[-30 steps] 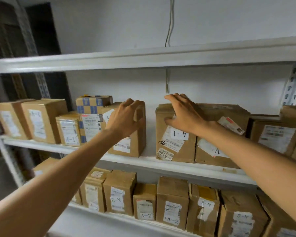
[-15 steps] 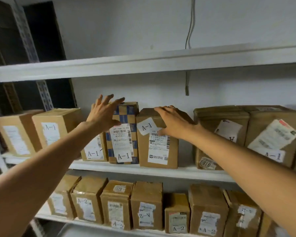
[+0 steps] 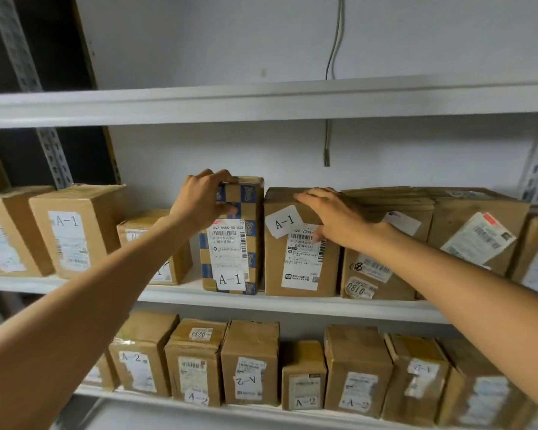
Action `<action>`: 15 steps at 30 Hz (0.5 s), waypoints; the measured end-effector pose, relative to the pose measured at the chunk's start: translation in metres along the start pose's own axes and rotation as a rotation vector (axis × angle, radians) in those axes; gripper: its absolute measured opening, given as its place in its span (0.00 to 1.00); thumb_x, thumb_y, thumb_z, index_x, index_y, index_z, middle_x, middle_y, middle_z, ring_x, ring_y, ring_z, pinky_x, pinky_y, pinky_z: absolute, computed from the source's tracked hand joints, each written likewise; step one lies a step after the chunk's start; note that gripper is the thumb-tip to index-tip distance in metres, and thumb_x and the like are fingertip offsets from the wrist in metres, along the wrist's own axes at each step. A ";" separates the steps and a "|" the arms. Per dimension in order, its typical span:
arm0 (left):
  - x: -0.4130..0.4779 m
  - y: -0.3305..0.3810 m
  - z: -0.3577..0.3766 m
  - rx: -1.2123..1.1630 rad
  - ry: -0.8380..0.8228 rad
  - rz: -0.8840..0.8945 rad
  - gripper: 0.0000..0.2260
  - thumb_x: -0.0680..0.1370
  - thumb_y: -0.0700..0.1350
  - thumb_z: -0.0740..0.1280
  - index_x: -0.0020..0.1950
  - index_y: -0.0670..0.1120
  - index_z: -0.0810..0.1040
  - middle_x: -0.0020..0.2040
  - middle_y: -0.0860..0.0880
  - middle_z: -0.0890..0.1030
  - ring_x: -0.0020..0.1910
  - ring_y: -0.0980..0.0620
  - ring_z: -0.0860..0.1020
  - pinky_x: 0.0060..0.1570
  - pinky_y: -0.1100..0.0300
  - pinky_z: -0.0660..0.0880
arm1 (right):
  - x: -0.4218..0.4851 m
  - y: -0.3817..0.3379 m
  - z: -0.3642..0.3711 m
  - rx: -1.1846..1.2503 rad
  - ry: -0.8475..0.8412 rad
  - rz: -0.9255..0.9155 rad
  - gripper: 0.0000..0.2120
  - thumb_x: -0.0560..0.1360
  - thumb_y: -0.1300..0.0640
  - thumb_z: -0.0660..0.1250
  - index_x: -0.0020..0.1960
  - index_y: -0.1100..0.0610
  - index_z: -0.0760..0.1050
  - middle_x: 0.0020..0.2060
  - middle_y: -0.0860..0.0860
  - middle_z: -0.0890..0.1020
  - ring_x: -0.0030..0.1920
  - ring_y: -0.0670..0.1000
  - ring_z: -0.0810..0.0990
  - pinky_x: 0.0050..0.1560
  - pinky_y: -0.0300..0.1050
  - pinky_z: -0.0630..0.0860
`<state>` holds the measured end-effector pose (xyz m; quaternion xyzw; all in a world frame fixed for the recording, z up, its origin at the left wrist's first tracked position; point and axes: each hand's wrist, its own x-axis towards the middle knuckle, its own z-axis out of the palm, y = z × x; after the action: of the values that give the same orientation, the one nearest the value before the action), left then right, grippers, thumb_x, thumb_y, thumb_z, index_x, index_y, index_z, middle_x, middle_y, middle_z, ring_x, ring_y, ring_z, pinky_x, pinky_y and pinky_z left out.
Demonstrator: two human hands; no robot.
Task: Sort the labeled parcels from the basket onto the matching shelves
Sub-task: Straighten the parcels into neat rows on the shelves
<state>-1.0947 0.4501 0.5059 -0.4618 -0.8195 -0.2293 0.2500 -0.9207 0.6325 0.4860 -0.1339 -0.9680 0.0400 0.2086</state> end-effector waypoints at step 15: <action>-0.072 -0.055 -0.033 0.023 0.104 -0.227 0.26 0.77 0.47 0.68 0.73 0.49 0.65 0.69 0.43 0.70 0.68 0.42 0.68 0.64 0.48 0.68 | 0.013 -0.094 0.004 -0.042 0.440 -0.397 0.21 0.71 0.56 0.71 0.62 0.61 0.72 0.54 0.56 0.77 0.53 0.55 0.76 0.45 0.48 0.77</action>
<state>-1.1039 0.3585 0.4787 -0.3508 -0.8549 -0.2705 0.2701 -0.9564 0.5459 0.5000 0.0482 -0.9073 -0.0514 0.4146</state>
